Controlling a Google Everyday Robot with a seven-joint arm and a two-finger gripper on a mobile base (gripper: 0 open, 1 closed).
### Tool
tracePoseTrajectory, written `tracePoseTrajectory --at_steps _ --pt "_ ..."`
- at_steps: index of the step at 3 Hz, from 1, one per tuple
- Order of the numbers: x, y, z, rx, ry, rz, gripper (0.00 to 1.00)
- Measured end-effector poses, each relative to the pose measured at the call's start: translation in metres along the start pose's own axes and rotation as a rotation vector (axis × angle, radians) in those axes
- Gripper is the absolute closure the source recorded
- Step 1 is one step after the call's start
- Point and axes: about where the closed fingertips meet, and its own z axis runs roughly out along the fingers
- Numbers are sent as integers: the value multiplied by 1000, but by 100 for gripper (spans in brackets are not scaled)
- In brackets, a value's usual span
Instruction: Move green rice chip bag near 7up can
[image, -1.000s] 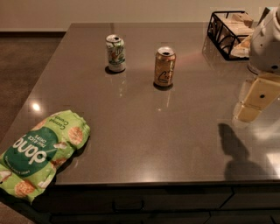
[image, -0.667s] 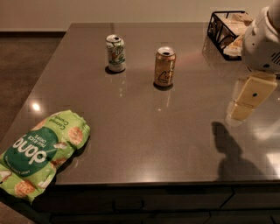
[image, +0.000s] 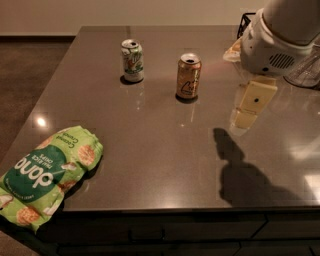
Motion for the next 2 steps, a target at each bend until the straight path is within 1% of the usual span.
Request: tracePoseTrajectory --at_steps 1,2 --pt "-37 -7 17 -38 -44 -75 0" --pt "-80 -3 36 -98 -87 -167 0"
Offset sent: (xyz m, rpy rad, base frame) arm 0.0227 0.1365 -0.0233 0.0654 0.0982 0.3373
